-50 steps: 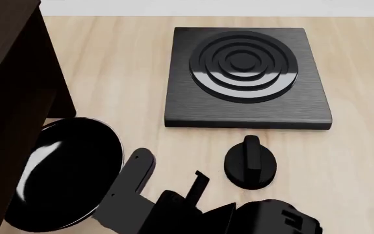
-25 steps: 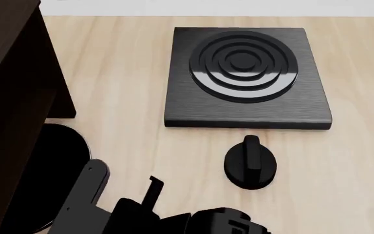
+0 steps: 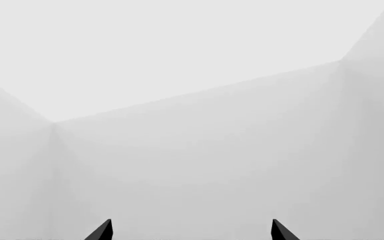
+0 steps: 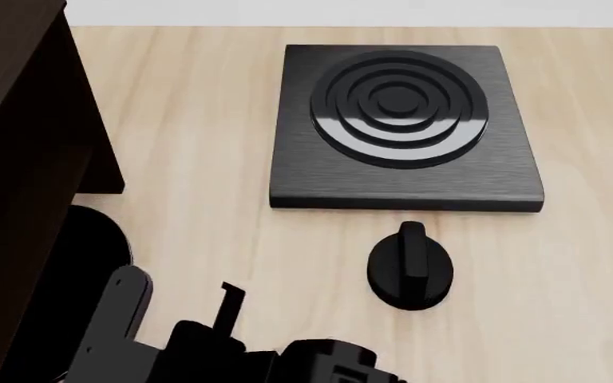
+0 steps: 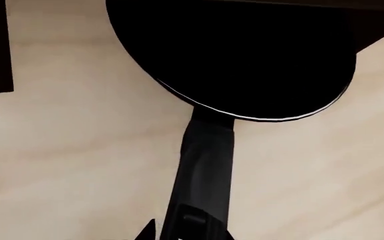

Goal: Put the frying pan under the cabinet shelf.

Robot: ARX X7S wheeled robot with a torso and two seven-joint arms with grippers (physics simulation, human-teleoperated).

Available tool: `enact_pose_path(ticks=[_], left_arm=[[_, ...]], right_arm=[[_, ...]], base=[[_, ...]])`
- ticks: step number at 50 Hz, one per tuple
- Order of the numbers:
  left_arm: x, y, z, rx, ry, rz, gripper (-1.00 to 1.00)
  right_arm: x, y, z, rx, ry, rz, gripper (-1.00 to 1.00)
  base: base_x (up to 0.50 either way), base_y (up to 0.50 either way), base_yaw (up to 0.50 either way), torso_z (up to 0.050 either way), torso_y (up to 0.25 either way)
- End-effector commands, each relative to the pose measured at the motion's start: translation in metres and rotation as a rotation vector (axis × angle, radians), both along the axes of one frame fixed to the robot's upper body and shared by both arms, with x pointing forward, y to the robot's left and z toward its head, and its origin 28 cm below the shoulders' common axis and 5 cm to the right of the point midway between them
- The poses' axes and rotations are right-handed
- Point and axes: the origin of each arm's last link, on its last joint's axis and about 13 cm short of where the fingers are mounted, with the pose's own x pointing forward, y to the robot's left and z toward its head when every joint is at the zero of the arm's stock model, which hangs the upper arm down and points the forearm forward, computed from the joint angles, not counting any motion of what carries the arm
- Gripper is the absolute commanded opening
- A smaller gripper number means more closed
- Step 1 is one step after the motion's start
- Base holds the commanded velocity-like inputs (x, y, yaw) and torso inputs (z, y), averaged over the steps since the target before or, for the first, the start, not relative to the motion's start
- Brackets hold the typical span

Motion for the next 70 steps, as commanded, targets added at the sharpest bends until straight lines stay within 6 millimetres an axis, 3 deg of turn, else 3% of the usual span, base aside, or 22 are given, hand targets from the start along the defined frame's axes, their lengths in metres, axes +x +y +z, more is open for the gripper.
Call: enact_pose_path(ticks=[1, 9, 13, 19, 35, 45, 70], left_arm=[[-0.001, 0.001, 0.001, 0.000, -0.003, 0.008, 1.00], [-0.001, 0.002, 0.000, 0.001, -0.002, 0.010, 1.00], [-0.002, 0.003, 0.000, -0.001, -0.001, 0.015, 1.00], [-0.002, 0.003, 0.000, -0.003, 0.000, 0.016, 1.00], [-0.002, 0.003, 0.000, -0.004, 0.003, 0.016, 1.00], [-0.003, 0.004, 0.001, -0.008, -0.005, 0.019, 1.00], [-0.004, 0.004, 0.000, -0.007, -0.003, 0.022, 1.00]], right_arm=[[-0.045, 0.049, 0.023, 0.282, 0.065, 0.409, -1.00], [-0.038, 0.052, 0.016, 0.264, 0.009, 0.428, -1.00], [-0.018, 0.052, 0.012, 0.239, -0.091, 0.369, -1.00], [-0.006, 0.051, 0.005, 0.230, -0.173, 0.302, -1.00], [-0.005, 0.063, 0.003, 0.287, -0.384, 0.338, -1.00], [-0.015, 0.073, 0.003, 0.321, -0.526, 0.432, -1.00], [-0.025, 0.090, -0.001, 0.516, -0.567, 0.404, -1.00]], base=[[0.00, 0.01, 0.01, 0.000, 0.000], [0.00, 0.01, 0.01, 0.000, 0.000], [0.00, 0.01, 0.01, 0.000, 0.000], [0.00, 0.01, 0.01, 0.000, 0.002], [0.00, 0.00, 0.01, 0.001, 0.001], [0.00, 0.00, 0.01, 0.001, 0.002], [0.00, 0.00, 0.01, 0.001, 0.003]])
